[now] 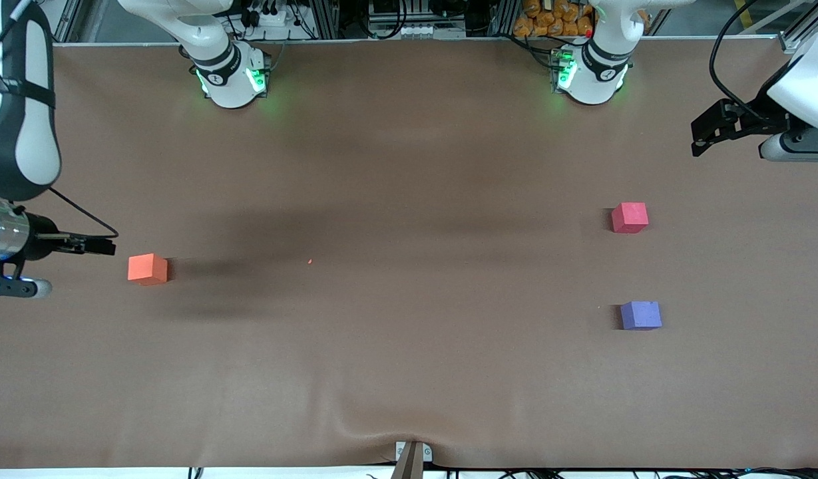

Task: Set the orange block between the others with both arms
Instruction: 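Reach the open right gripper down to the orange cube, then close the right gripper on the orange cube and lift it, then carry the orange cube to mid-table while the left gripper approaches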

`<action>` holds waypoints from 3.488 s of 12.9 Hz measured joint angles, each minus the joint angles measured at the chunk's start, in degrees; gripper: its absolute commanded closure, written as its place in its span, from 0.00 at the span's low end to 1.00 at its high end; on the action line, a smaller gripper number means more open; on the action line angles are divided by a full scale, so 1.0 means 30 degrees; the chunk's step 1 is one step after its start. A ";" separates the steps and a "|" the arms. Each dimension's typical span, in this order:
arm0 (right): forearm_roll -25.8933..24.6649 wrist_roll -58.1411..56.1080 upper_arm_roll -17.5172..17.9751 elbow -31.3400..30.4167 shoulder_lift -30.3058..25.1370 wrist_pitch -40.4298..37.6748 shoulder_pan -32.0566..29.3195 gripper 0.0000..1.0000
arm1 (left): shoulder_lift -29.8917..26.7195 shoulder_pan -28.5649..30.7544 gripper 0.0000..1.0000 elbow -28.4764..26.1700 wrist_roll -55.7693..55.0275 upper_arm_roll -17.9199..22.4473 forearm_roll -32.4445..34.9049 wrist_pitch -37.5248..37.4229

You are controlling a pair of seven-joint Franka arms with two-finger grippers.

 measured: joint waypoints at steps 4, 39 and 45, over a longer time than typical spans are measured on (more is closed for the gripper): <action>0.0000 -0.1123 -0.0091 -0.0701 0.1645 0.2480 -0.0211 0.00 | 0.0022 -0.0006 0.00 -0.0033 0.0000 -0.0017 -0.0001 0.0001; 0.2571 -0.3934 0.1491 0.1404 0.5663 0.5158 0.1084 0.50 | 0.0100 0.0193 0.00 -0.0076 0.0000 0.0266 -0.0001 0.0001; 0.3074 0.8066 0.2033 0.1421 0.5511 0.5097 0.8397 0.48 | 0.0496 0.0280 0.00 -0.0113 0.0000 0.0254 -0.0001 0.0001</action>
